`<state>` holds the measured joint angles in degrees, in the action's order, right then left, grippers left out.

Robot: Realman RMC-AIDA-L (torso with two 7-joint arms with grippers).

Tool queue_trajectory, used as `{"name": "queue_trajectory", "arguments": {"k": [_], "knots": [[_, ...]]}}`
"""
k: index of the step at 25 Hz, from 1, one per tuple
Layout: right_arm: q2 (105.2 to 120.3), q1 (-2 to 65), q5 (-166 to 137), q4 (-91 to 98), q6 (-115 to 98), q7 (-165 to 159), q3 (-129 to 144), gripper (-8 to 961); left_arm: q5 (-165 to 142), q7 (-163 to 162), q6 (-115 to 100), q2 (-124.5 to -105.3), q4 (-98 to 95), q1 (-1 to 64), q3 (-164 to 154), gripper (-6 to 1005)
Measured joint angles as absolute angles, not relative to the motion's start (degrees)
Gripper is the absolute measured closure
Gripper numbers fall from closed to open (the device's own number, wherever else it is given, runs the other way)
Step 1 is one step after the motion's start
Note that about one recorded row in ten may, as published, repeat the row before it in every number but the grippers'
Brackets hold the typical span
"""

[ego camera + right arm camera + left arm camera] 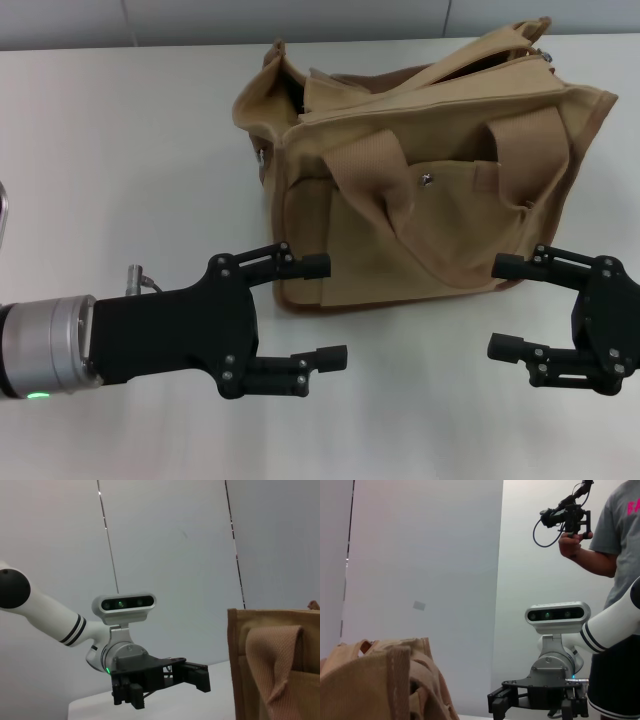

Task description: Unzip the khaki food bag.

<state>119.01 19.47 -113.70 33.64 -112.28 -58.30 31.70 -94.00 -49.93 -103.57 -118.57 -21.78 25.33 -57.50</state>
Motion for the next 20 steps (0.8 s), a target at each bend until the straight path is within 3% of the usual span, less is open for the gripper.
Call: {"name": "queue_trajectory", "arguments": {"k": [20], "knots": [[119.15,18.1,-113.3,33.3,-112.3,-57.8,30.7,158,-93.5,-48.9,-103.9,-118.63,-21.7,23.5,-56.7,153]]}}
